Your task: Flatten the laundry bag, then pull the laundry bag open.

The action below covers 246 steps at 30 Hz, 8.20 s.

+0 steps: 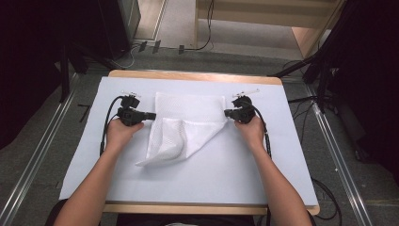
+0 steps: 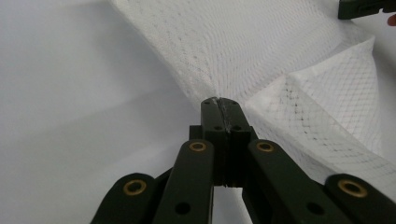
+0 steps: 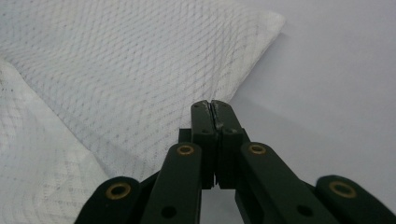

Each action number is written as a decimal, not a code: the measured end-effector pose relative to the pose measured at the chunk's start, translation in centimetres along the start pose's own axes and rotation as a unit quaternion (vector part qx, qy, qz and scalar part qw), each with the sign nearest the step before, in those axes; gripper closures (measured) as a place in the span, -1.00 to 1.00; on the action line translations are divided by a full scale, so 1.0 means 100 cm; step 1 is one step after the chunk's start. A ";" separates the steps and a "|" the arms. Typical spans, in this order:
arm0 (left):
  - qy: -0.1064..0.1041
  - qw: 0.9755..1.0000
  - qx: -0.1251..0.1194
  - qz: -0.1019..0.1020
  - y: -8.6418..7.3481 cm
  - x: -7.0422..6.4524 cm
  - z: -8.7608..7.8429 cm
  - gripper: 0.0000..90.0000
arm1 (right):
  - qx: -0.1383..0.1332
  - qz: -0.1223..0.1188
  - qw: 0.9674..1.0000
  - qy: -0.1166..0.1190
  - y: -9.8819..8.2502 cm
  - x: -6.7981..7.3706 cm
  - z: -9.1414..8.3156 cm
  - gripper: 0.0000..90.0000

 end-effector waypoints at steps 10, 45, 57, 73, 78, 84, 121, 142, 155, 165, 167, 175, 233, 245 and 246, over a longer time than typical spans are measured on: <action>0.001 1.000 0.001 -0.014 0.011 0.017 0.015 0.99 | 0.003 0.011 1.000 -0.008 0.004 -0.011 0.017 0.93; -0.086 0.995 0.023 0.036 -0.020 -0.067 0.020 1.00 | -0.033 -0.026 0.999 0.016 -0.035 0.026 -0.066 0.45; -0.129 0.984 0.013 0.124 -0.020 -0.118 0.008 1.00 | -0.032 -0.035 0.999 0.023 -0.035 0.034 -0.065 0.45; -0.178 0.969 0.047 0.164 -0.060 -0.165 0.004 1.00 | -0.048 -0.031 0.998 0.026 -0.036 0.039 -0.078 0.45; -0.184 0.967 0.063 0.164 -0.077 -0.170 0.008 1.00 | -0.053 -0.028 0.998 0.025 -0.040 0.040 -0.086 0.45; -0.182 0.968 0.074 0.157 -0.087 -0.170 0.011 1.00 | -0.057 -0.028 0.998 0.020 -0.044 0.039 -0.093 0.45; 0.003 0.998 0.048 0.043 -0.066 -0.038 -0.024 0.19 | 0.011 -0.035 0.998 0.041 -0.072 0.053 -0.035 0.28; 0.026 0.997 0.065 0.021 -0.066 -0.034 -0.011 1.00 | 0.030 -0.054 0.998 0.011 -0.063 0.057 -0.026 1.00; 0.030 0.999 0.037 0.003 -0.041 -0.019 0.001 1.00 | 0.020 -0.027 0.999 0.021 -0.043 0.038 -0.016 1.00; 0.023 0.999 0.027 -0.001 -0.031 -0.011 0.004 1.00 | 0.016 -0.021 0.999 0.035 -0.026 0.028 -0.004 1.00; 0.023 1.000 0.019 0.001 -0.029 -0.013 0.002 0.99 | 0.017 -0.019 0.999 0.035 -0.027 0.028 -0.004 0.98; 0.007 1.000 0.004 0.020 -0.025 -0.024 -0.010 0.35 | 0.009 -0.022 0.999 0.048 -0.033 0.034 -0.019 0.52; -0.107 0.981 0.057 0.149 -0.021 -0.148 0.028 -0.11 | 0.015 -0.028 0.995 0.099 -0.100 0.074 -0.076 0.90; -0.120 0.978 0.064 0.159 -0.022 -0.170 0.042 0.10 | 0.034 -0.033 0.994 0.094 -0.099 0.077 -0.061 1.00; -0.124 0.977 0.065 0.160 -0.022 -0.172 0.044 0.12 | 0.034 -0.034 0.994 0.093 -0.099 0.076 -0.060 1.00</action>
Point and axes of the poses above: each handheld gripper's, and its own axes: z roughly forward along the jaws, y roughly out of its top, x roughly to its left, the point moved 7 cm from there along z, roughly forward along the jaws, and after that the axes turned 3 degrees about y, right-handed, at the moved point
